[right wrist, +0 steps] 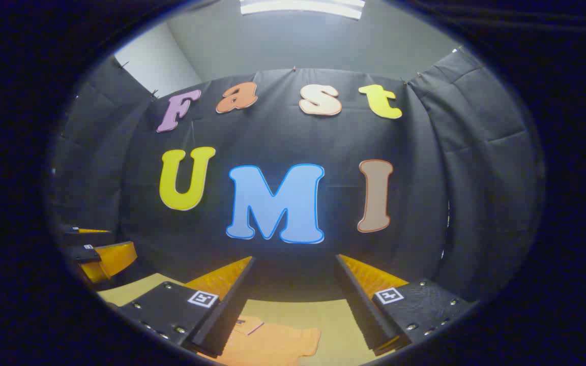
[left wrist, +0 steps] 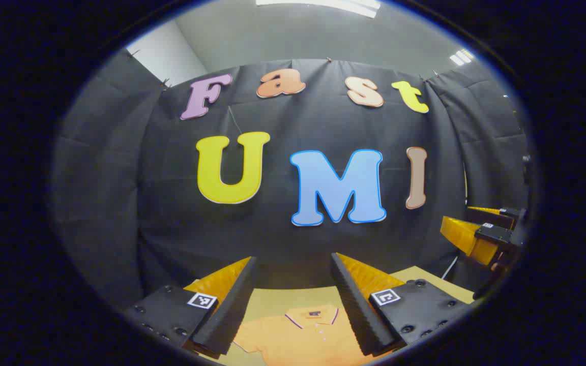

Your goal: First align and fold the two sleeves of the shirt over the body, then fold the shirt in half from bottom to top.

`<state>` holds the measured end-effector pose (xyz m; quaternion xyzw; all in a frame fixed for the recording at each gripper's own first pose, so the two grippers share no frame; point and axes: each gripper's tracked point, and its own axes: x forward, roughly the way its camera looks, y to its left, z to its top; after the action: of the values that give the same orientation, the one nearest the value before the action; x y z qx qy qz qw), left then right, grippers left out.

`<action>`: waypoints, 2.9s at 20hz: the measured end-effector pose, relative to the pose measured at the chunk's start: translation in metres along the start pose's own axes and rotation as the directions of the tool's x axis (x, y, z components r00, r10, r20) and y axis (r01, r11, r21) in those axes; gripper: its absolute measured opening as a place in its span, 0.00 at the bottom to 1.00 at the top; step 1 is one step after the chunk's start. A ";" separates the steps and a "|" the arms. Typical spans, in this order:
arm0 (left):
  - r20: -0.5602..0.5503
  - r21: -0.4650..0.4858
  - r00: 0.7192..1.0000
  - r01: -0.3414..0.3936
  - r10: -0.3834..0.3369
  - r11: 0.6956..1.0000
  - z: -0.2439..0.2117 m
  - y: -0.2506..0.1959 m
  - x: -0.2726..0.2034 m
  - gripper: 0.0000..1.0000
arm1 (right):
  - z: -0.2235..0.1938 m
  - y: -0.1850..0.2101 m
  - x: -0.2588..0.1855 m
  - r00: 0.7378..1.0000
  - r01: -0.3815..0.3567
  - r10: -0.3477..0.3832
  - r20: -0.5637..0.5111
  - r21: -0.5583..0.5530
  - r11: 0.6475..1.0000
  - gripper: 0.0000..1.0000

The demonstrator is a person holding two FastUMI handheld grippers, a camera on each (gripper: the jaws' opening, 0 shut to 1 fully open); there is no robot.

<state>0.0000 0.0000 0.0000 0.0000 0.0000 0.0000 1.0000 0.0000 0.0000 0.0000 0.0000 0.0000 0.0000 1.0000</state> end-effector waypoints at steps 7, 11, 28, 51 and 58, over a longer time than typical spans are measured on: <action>0.006 0.017 1.000 -0.021 0.021 1.000 0.005 -0.006 -0.004 0.94 | -0.006 -0.005 0.017 0.999 0.040 -0.040 -0.027 0.006 0.999 0.95; -0.007 -0.002 1.000 -0.027 0.027 1.000 0.007 -0.004 -0.003 0.94 | -0.013 -0.008 0.020 0.998 0.042 -0.043 -0.055 -0.020 0.999 0.94; -0.052 0.025 0.995 -0.087 0.088 0.996 0.005 -0.004 -0.005 0.94 | -0.099 -0.027 0.043 0.949 0.003 -0.015 -0.314 -0.039 0.999 0.95; -0.188 0.054 0.899 -0.392 0.395 0.918 0.006 0.045 -0.064 0.95 | -0.419 -0.082 0.052 0.468 0.071 0.006 -0.883 0.045 0.996 0.93; -0.212 0.063 0.889 -0.401 0.405 0.914 -0.003 0.052 -0.066 0.93 | -0.439 -0.071 0.047 0.407 0.083 0.028 -0.913 0.068 0.994 0.22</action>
<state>-0.0661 0.0521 -0.0031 0.0087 0.1112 0.2072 0.9719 0.0470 -0.0712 -0.4389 0.0510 0.5442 -0.0162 0.8373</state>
